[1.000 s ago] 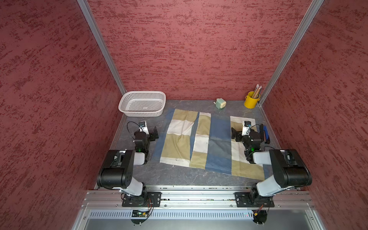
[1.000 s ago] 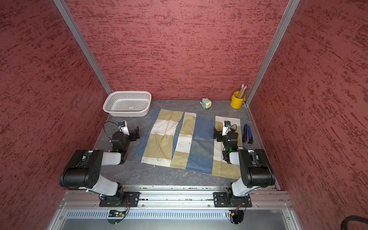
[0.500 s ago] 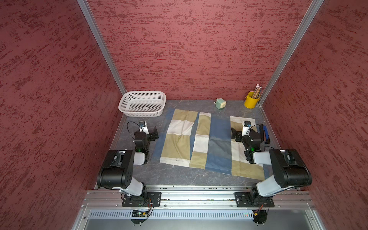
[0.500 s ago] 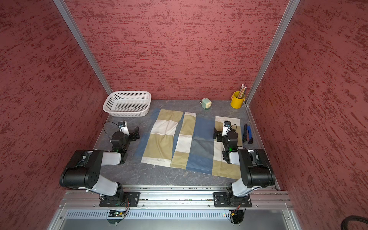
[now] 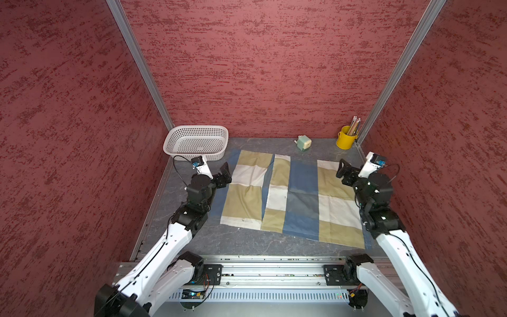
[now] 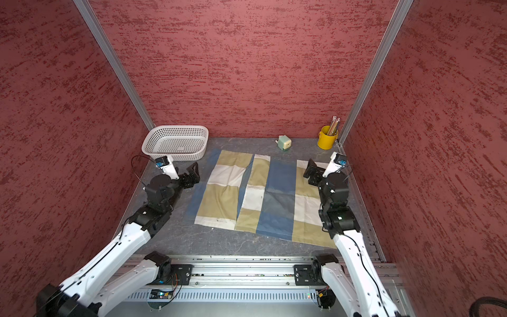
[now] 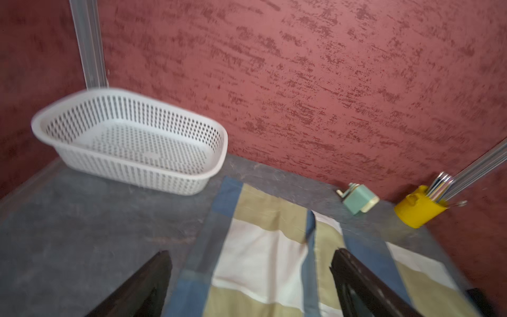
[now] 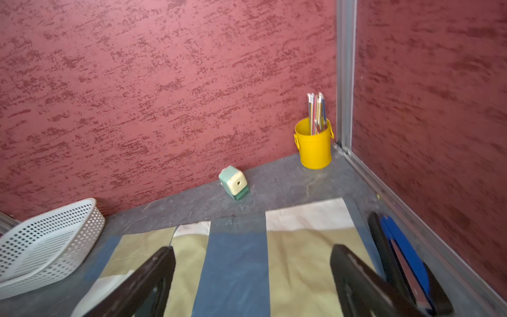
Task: Roll up the pillowcase
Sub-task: Adjust the pillowcase at the center of the board.
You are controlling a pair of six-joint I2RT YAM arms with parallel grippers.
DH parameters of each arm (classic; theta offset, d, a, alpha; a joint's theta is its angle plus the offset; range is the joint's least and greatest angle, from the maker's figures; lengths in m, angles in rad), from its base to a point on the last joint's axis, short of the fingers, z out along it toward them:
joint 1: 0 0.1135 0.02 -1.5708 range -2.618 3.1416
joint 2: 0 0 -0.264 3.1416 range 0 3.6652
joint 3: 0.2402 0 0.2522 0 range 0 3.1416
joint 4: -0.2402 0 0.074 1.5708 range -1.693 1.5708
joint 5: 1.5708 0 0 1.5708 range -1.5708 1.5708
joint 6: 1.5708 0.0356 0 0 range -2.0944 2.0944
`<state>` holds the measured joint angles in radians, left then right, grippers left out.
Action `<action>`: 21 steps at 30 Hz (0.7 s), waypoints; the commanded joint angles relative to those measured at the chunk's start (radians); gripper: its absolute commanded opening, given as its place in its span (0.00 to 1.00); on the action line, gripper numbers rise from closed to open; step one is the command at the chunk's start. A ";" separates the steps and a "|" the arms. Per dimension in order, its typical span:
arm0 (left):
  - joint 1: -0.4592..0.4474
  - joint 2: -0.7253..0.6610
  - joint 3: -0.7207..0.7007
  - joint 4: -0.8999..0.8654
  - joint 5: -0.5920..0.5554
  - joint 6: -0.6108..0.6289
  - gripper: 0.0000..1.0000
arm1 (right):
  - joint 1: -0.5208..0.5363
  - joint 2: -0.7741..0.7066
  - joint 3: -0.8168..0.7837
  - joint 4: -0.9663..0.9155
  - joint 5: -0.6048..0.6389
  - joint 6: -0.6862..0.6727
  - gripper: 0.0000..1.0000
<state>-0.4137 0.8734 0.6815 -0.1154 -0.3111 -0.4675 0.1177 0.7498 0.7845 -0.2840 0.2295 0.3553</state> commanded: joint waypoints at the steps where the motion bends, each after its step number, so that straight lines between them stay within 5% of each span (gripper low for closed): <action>1: -0.073 0.131 -0.025 -0.664 0.087 -0.420 0.94 | 0.013 0.027 -0.018 -0.614 0.092 0.215 0.93; 6: -0.153 0.326 0.026 -0.892 0.219 -0.576 0.92 | -0.024 0.197 0.113 -0.720 -0.034 0.321 0.93; 9: -0.130 0.284 -0.034 -0.917 0.238 -0.610 0.88 | -0.073 0.229 0.129 -0.739 -0.030 0.309 0.93; 15: -0.031 0.224 -0.067 -0.884 0.221 -0.522 0.87 | -0.127 0.212 0.057 -0.687 -0.060 0.302 0.92; 21: 0.117 0.323 -0.053 -0.704 0.282 -0.360 0.87 | -0.128 0.191 -0.026 -0.672 -0.088 0.369 0.88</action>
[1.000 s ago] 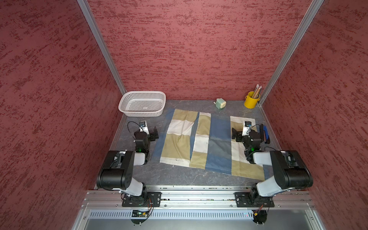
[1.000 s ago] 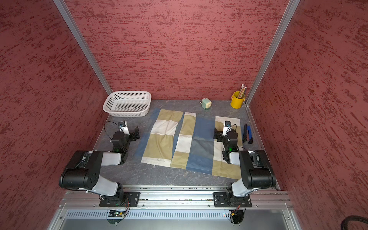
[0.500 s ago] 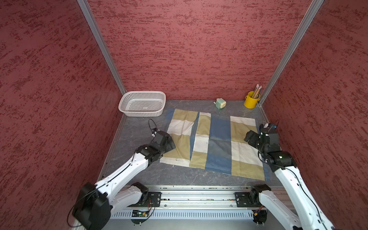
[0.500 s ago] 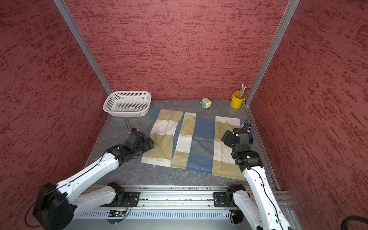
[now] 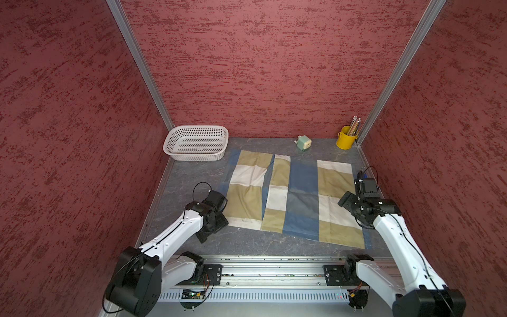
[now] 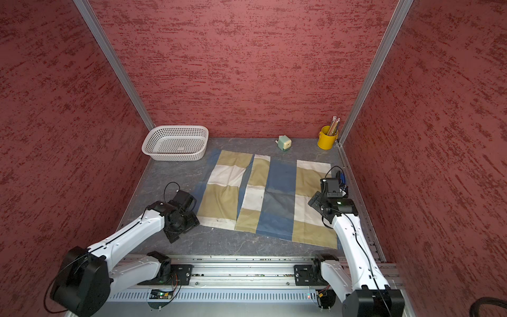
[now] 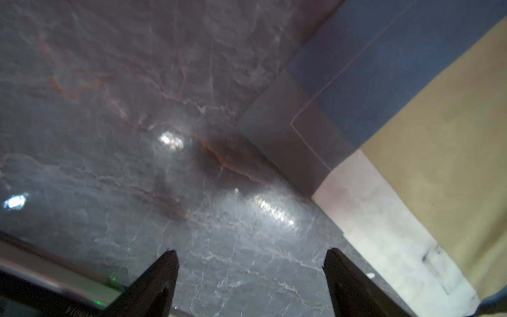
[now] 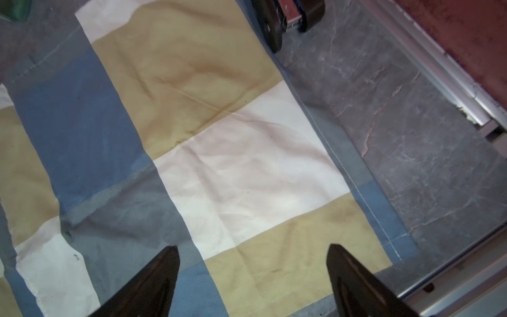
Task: Roll up the pillowcase
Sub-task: Adjust the pillowcase at the center of the board.
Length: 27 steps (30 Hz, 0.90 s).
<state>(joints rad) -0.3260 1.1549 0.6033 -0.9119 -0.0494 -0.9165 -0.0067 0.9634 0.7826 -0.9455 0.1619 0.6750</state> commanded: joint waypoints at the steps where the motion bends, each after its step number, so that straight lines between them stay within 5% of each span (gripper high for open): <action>1: 0.030 0.056 0.035 0.108 0.010 0.107 0.88 | -0.003 -0.037 -0.031 -0.019 -0.017 0.059 0.88; 5: 0.057 0.130 0.037 0.211 0.064 0.150 0.85 | 0.000 -0.081 -0.042 -0.063 0.008 0.096 0.89; 11: 0.042 0.195 0.046 0.236 0.034 0.171 0.65 | 0.016 -0.090 -0.056 -0.108 0.020 0.143 0.90; 19: 0.058 0.157 0.072 0.230 -0.018 0.199 0.03 | 0.142 -0.059 -0.059 -0.207 0.013 0.244 0.89; 27: 0.130 0.098 0.073 0.285 -0.044 0.210 0.00 | 0.287 -0.055 -0.123 -0.321 -0.007 0.344 0.87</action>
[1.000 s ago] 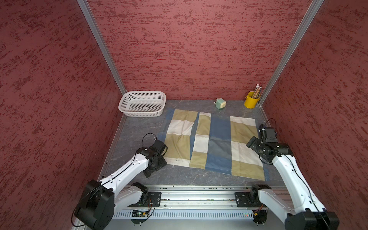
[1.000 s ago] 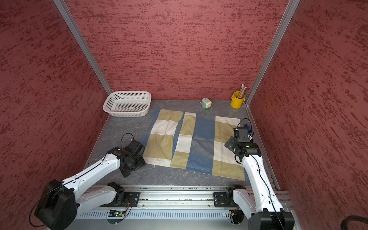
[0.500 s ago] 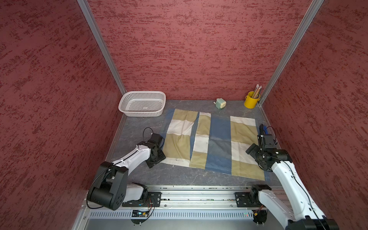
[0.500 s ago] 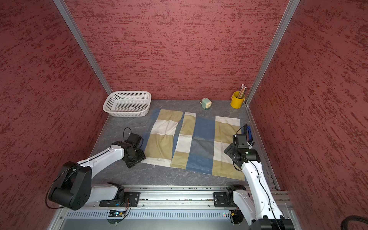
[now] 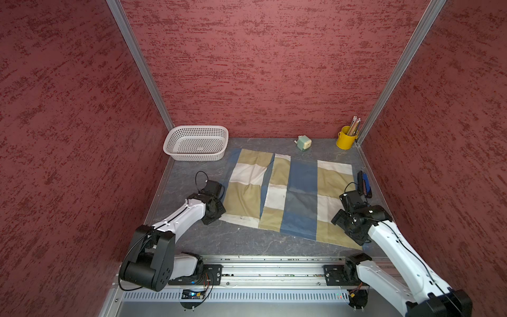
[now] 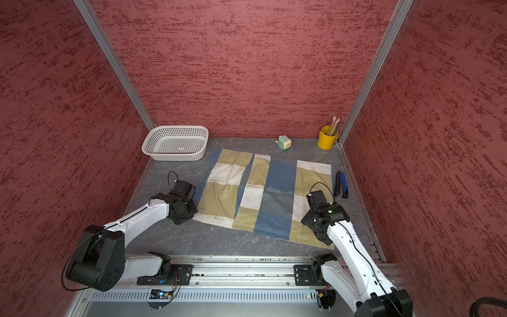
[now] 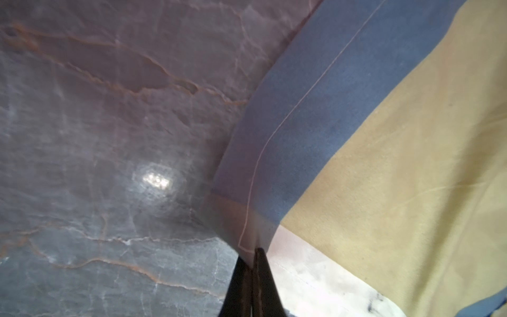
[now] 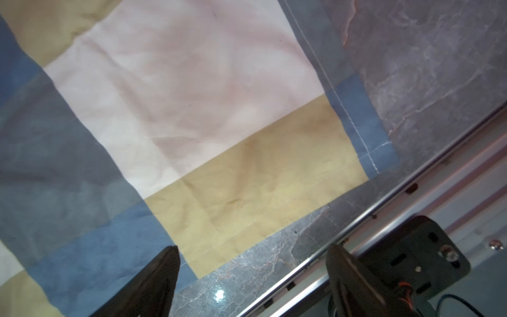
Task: Roll up the pillowcase
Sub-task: Adjust the pillowcase at the center of the board.
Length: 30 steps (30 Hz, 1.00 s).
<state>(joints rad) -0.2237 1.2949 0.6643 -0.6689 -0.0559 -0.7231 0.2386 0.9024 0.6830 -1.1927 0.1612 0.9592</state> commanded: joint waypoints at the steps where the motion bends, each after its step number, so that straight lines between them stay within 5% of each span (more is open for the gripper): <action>1: 0.038 -0.051 0.012 0.051 -0.043 0.025 0.00 | 0.063 0.011 -0.032 -0.077 -0.019 0.080 0.86; 10: 0.108 0.030 0.000 0.161 -0.084 0.064 0.00 | 0.219 0.095 -0.025 -0.120 -0.043 0.160 0.88; 13: 0.100 0.028 -0.023 0.215 -0.051 0.067 0.00 | 0.265 0.090 -0.025 -0.133 0.002 0.234 0.97; 22: 0.012 0.050 -0.009 0.243 0.068 0.088 0.00 | 0.222 0.127 -0.113 -0.056 0.051 0.434 0.93; 30: 0.011 0.018 0.005 0.221 0.059 0.101 0.00 | 0.235 0.240 -0.083 -0.025 -0.006 0.334 0.94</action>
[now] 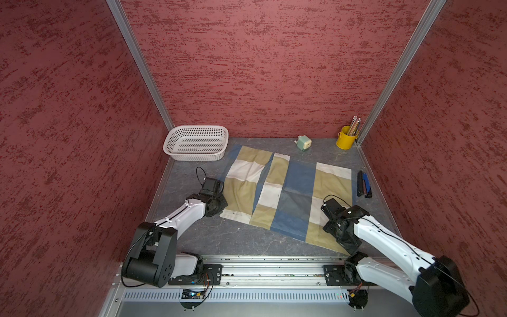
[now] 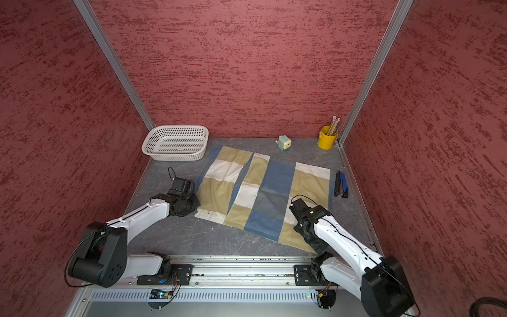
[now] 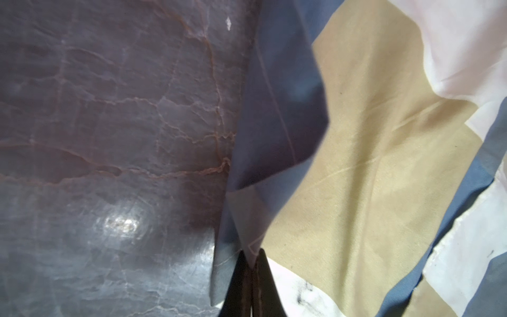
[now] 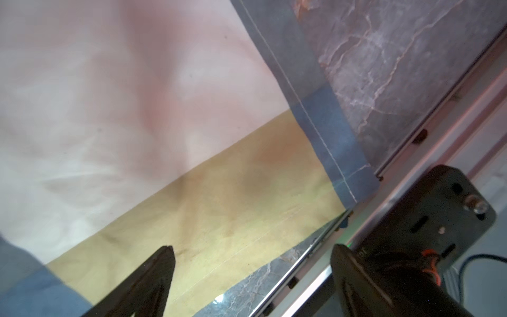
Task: Roll up the pillowcase
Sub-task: Adjust the pillowcase at the center of the board.
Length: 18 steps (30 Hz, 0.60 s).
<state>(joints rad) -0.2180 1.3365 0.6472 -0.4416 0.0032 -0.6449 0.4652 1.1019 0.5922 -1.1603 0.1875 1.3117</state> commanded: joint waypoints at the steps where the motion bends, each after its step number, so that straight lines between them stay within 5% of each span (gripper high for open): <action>1: 0.011 -0.034 0.022 -0.011 -0.008 0.024 0.00 | 0.009 0.048 0.010 -0.043 -0.042 -0.039 0.94; 8: 0.061 -0.101 0.020 -0.029 -0.012 0.030 0.00 | 0.011 0.131 0.030 -0.009 -0.100 -0.140 0.88; 14: 0.073 -0.122 0.005 -0.019 -0.007 0.025 0.00 | 0.014 0.144 0.041 0.003 -0.096 -0.196 0.69; 18: 0.075 -0.134 0.009 -0.016 -0.004 0.026 0.00 | 0.015 0.231 0.082 0.010 -0.124 -0.304 0.75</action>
<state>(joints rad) -0.1505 1.2236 0.6472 -0.4561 -0.0010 -0.6308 0.4763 1.2903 0.6338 -1.1564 0.0883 1.0916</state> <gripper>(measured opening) 0.044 0.746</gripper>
